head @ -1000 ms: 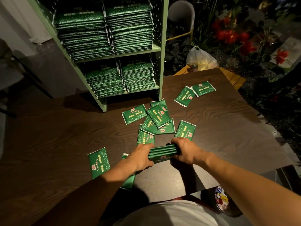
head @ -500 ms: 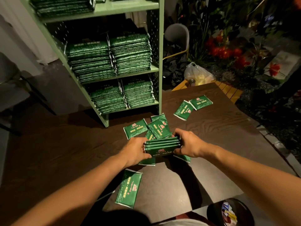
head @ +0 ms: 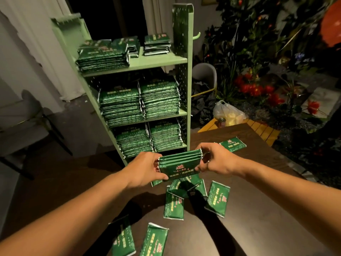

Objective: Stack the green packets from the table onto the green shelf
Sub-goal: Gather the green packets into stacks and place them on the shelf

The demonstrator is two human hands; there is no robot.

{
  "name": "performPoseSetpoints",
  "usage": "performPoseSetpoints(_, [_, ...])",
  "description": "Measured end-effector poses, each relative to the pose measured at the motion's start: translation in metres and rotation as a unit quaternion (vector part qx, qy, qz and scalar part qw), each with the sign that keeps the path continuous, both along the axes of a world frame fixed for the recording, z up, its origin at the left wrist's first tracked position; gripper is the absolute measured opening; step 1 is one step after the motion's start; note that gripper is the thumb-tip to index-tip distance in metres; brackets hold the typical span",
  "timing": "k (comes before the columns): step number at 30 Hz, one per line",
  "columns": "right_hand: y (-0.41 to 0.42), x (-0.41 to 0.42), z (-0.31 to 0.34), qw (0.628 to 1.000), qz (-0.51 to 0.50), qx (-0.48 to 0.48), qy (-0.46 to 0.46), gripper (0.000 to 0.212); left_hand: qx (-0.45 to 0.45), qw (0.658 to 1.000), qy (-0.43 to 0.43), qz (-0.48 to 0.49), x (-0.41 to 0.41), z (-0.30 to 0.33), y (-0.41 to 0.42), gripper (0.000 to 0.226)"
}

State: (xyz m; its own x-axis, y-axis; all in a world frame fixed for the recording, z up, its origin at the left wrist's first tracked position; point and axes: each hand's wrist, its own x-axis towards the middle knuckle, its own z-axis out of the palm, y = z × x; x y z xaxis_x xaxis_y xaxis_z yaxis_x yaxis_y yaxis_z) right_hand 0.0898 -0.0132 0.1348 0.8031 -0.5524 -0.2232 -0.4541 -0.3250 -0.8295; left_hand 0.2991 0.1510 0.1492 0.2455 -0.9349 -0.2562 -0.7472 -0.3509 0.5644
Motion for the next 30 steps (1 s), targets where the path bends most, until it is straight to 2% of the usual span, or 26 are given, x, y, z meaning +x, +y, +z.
performPoseSetpoints(1, [-0.001, 0.003, 0.008, 1.000, 0.005, -0.002, -0.005, 0.031, -0.002, 1.000, -0.004, -0.004, 0.004, 0.007, 0.000, 0.090])
performPoseSetpoints(3, [-0.001, 0.007, 0.027, 1.000, 0.009, -0.008, -0.020, 0.024, -0.005, 1.000, -0.016, -0.005, 0.011, 0.023, -0.001, 0.079])
performPoseSetpoints(6, [-0.003, 0.013, 0.048, 0.999, 0.020, -0.025, -0.035, 0.024, -0.038, 0.996, -0.079, -0.015, 0.021, 0.047, 0.001, 0.038])
performPoseSetpoints(10, [-0.003, 0.021, 0.080, 0.996, 0.038, -0.060, -0.061, 0.023, -0.084, 0.989, -0.117, -0.043, 0.032, 0.077, 0.002, 0.039])
performPoseSetpoints(14, [-0.001, 0.025, 0.108, 0.993, 0.054, -0.044, -0.097, 0.027, -0.099, 0.987, -0.121, -0.033, 0.036, 0.103, 0.002, 0.075])
performPoseSetpoints(15, [-0.001, 0.026, 0.114, 0.992, 0.056, -0.029, -0.106, 0.029, -0.096, 0.989, -0.108, -0.028, 0.036, 0.108, 0.002, 0.080])
performPoseSetpoints(17, [-0.003, 0.028, 0.126, 0.992, 0.050, -0.009, -0.118, 0.031, -0.108, 0.990, -0.083, -0.022, 0.037, 0.120, 0.001, 0.075])
performPoseSetpoints(19, [-0.007, 0.031, 0.134, 0.991, 0.033, 0.028, -0.123, 0.042, -0.120, 0.988, -0.092, -0.015, 0.038, 0.130, -0.002, 0.064])
performPoseSetpoints(20, [-0.008, 0.033, 0.138, 0.990, 0.022, 0.051, -0.126, 0.055, -0.129, 0.987, -0.098, -0.013, 0.037, 0.139, -0.002, 0.059])
performPoseSetpoints(22, [-0.011, 0.038, 0.145, 0.988, 0.002, 0.071, -0.134, 0.082, -0.153, 0.984, -0.092, -0.015, 0.037, 0.153, -0.003, 0.033])
performPoseSetpoints(23, [-0.012, 0.038, 0.149, 0.989, 0.001, 0.061, -0.135, 0.086, -0.168, 0.982, -0.083, -0.020, 0.037, 0.156, -0.004, 0.025])
performPoseSetpoints(25, [-0.011, 0.042, 0.163, 0.990, 0.010, 0.010, -0.143, 0.071, -0.192, 0.979, -0.067, -0.028, 0.042, 0.164, -0.008, 0.022])
performPoseSetpoints(27, [-0.010, 0.044, 0.172, 0.987, 0.012, -0.017, -0.161, 0.052, -0.205, 0.977, -0.055, -0.025, 0.045, 0.169, -0.009, 0.033])
performPoseSetpoints(30, [-0.010, 0.050, 0.179, 0.982, -0.010, 0.017, -0.189, 0.037, -0.223, 0.975, -0.015, -0.009, 0.046, 0.174, -0.011, 0.041])
